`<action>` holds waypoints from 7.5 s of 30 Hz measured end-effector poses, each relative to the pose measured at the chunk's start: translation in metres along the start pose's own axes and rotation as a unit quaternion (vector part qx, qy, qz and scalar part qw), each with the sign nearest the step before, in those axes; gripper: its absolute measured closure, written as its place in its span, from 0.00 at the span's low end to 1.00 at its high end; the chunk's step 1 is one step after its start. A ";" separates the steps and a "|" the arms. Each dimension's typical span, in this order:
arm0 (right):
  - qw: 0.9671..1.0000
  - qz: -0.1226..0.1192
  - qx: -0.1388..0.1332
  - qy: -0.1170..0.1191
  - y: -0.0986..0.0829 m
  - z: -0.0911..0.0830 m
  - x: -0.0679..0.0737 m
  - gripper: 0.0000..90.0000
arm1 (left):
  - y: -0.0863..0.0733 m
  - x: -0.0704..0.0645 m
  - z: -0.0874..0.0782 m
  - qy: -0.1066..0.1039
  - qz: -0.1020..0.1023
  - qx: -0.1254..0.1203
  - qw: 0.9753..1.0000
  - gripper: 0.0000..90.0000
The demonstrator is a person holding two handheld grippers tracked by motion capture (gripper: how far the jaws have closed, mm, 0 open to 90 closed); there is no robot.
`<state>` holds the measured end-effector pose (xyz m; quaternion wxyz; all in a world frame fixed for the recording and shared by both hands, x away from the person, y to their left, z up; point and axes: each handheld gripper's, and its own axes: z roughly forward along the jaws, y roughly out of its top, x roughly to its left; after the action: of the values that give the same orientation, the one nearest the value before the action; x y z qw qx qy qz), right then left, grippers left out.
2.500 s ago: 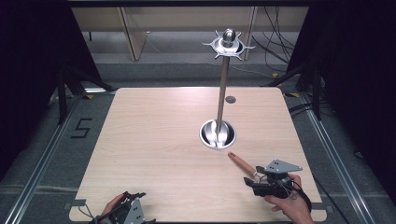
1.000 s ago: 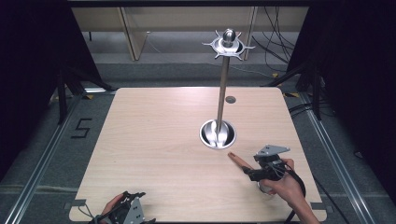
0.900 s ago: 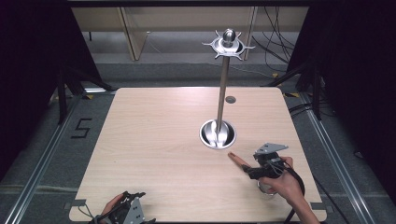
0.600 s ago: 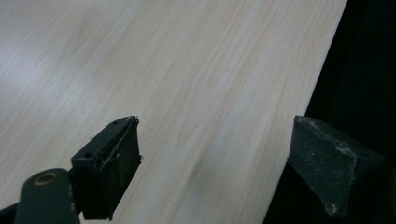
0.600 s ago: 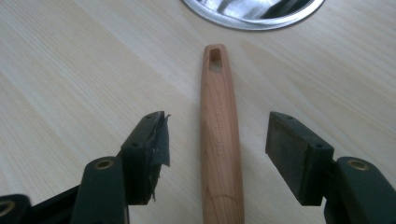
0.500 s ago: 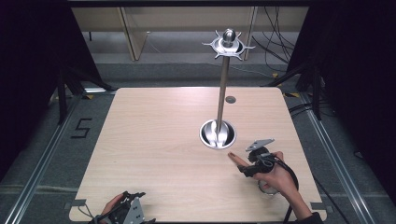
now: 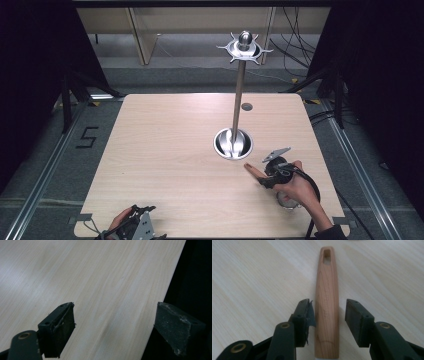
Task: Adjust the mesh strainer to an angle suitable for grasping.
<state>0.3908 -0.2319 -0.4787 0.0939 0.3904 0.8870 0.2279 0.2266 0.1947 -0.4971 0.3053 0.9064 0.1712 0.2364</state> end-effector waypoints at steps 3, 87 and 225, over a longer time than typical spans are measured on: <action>1.000 0.004 0.007 -0.002 -0.001 0.001 0.000 0.65 | 0.000 0.000 0.000 -0.001 -0.001 0.000 1.000 0.18; 0.946 0.036 -0.312 0.080 0.033 -0.090 -0.027 0.77 | 0.001 0.000 -0.001 0.004 -0.002 -0.006 1.000 0.18; 0.914 -0.001 -0.404 0.025 0.092 -0.154 -0.003 0.55 | 0.000 0.001 0.000 -0.011 0.004 -0.001 1.000 0.17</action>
<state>0.3996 -0.2309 -0.3000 0.2222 0.3121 0.7216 0.5766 0.2269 0.1950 -0.4966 0.3076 0.9092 0.1641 0.2277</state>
